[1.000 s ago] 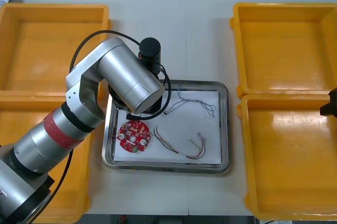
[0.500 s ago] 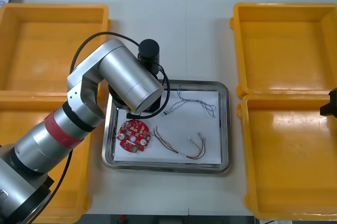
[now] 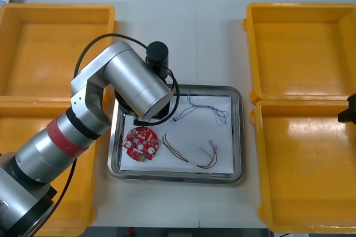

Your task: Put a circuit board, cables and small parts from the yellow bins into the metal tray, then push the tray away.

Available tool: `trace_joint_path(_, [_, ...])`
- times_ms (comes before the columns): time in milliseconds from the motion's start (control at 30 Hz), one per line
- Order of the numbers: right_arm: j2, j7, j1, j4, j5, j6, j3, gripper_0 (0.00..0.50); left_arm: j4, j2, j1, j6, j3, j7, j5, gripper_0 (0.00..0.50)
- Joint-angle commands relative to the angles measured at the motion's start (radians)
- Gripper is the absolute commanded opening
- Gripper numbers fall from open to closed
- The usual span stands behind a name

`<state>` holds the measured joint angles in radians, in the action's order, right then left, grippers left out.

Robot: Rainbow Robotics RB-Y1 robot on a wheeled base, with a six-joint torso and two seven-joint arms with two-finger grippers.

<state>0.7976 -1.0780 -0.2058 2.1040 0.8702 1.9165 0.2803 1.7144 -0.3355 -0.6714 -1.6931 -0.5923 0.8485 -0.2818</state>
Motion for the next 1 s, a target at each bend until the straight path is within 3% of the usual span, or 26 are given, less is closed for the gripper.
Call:
trace_joint_path(33, [0.038,0.023,0.013,0.030,-0.002,0.002,0.023,0.500,0.019,0.018,-0.005,0.009,-0.020,0.020,0.009,0.500])
trace_joint_path(200, [0.038,0.023,0.013,0.030,-0.002,0.002,0.023,0.500,0.077,0.003,-0.005,-0.039,0.005,0.018,-0.023,0.500])
trace_joint_path(567, [0.038,0.023,0.013,0.030,-0.002,0.002,0.023,0.500,0.292,-0.111,-0.011,-0.158,0.088,-0.003,-0.198,0.500])
trace_joint_path(833, [0.020,0.026,-0.004,0.091,0.018,0.003,-0.006,0.500,0.363,-0.232,-0.042,-0.227,0.186,-0.011,-0.341,0.500])
trace_joint_path(1000, [0.020,0.018,-0.004,0.113,0.024,0.003,-0.015,0.500,0.389,-0.312,-0.045,-0.227,0.210,-0.009,-0.370,0.500])
